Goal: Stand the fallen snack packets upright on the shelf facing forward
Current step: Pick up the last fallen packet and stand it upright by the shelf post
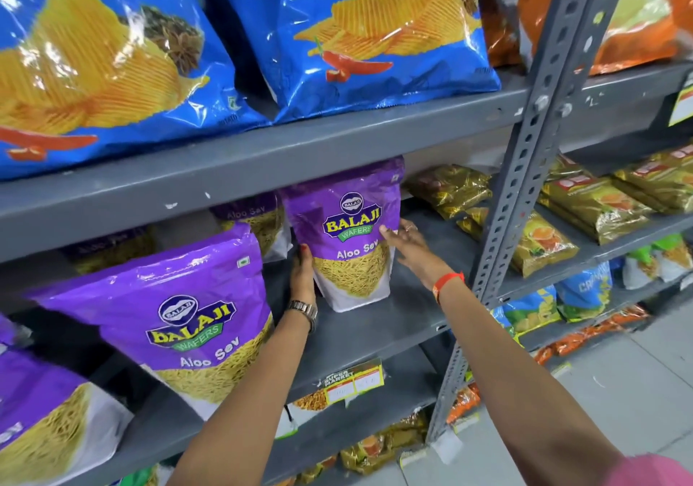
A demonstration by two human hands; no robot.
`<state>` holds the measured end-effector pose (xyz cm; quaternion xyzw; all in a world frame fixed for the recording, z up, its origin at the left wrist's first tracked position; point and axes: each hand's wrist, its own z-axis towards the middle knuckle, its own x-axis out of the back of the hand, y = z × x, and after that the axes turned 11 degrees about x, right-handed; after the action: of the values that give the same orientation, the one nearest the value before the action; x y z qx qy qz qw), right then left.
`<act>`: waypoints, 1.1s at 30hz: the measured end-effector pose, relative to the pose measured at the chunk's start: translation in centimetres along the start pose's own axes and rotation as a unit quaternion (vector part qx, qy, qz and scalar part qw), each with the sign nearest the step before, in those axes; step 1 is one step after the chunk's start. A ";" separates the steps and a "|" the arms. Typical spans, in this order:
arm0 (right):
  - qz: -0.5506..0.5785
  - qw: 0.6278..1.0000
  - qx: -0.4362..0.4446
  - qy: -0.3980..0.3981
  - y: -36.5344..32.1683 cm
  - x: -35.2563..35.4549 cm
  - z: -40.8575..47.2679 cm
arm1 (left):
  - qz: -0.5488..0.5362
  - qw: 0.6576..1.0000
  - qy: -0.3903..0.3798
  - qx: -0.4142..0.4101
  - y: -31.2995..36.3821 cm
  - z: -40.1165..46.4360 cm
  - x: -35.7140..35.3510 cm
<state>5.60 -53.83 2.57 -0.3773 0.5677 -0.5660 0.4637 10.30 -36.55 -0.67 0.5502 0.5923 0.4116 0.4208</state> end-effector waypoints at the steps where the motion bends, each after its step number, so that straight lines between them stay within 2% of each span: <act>1: 0.010 1.000 -0.006 -0.008 0.1 0.0 0.0 | -0.017 1.000 -0.002 -0.003 0.1 0.2 0.1; 4: 0.003 0.999 -0.004 -0.033 0.5 0.0 -0.1 | -0.006 0.997 -0.051 0.055 -0.3 0.5 0.1; 6: -0.013 0.999 -0.002 -0.037 0.8 0.1 -0.3 | -0.035 0.989 -0.103 0.099 -0.8 0.1 -0.1; 9: -0.042 0.999 -0.008 -0.033 0.9 -0.1 -0.7 | -0.045 0.986 -0.115 0.111 -1.1 -0.6 -0.3; 13: -0.047 0.999 -0.019 -0.008 1.3 -0.2 -1.8 | 0.006 0.987 -0.107 0.122 -1.9 -1.4 -0.1; 16: -0.045 0.998 -0.028 0.015 2.0 -0.1 -3.2 | -0.077 0.980 -0.138 0.119 -2.6 -2.5 -0.1; 21: -0.026 0.998 -0.026 0.047 2.5 -0.1 -5.7 | -0.064 0.986 -0.111 0.111 -4.0 -4.4 0.4; 28: -0.012 0.998 -0.018 0.065 3.3 0.1 -7.0 | -0.043 0.988 -0.119 0.084 -4.3 -5.8 1.4; 33: 0.019 0.995 -0.016 0.101 3.9 -0.1 -7.2 | -0.023 0.996 -0.078 0.043 -4.7 -5.8 2.3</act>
<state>-0.89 -51.34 -1.76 -0.3154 0.6277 -0.5828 0.4085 3.27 -34.68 -3.49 0.5845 0.5875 0.3318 0.4507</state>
